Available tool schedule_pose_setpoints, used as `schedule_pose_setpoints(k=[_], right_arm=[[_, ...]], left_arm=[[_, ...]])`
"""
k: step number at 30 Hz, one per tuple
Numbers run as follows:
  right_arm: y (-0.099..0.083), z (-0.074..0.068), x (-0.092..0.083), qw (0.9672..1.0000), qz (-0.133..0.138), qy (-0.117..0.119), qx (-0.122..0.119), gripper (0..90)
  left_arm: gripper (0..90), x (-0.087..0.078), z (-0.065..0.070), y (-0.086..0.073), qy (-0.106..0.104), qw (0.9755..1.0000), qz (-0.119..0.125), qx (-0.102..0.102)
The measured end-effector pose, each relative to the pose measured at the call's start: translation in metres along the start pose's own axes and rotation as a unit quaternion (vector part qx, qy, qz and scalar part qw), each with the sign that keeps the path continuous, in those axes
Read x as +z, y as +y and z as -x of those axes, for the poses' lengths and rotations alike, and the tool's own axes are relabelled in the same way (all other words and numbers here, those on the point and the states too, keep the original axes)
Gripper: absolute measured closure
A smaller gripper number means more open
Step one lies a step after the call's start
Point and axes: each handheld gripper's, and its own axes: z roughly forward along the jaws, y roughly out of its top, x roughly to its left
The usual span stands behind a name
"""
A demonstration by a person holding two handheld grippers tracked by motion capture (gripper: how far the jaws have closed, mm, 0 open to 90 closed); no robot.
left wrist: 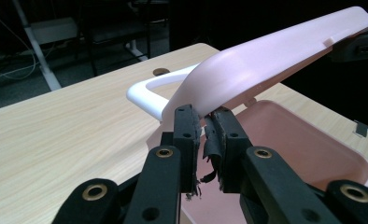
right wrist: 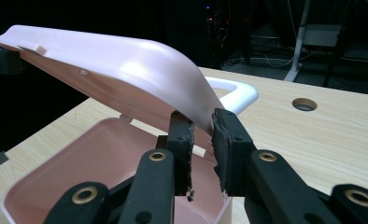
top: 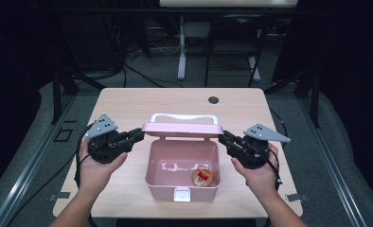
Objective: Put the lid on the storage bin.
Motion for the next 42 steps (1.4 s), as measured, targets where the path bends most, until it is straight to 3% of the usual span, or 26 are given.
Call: schedule_pose_setpoints(k=[15, 24, 42], right_arm=[[-0.019, -0.002, -0.005, 1.0, -0.008, 0.003, -0.001, 77.2], [-0.032, 0.003, -0.008, 0.9999, -0.009, 0.004, 0.014, 77.1], [-0.059, 0.028, -0.012, 0.9988, -0.012, -0.023, 0.042, 73.2]], left_arm=[[81.5, -0.007, 0.004, -0.01, -0.016, 0.9999, 0.002, -0.004], [82.9, -0.01, 0.005, -0.014, -0.019, 0.9998, 0.0, -0.004], [83.0, -0.015, 0.011, -0.022, -0.026, 0.9996, -0.003, -0.008]])
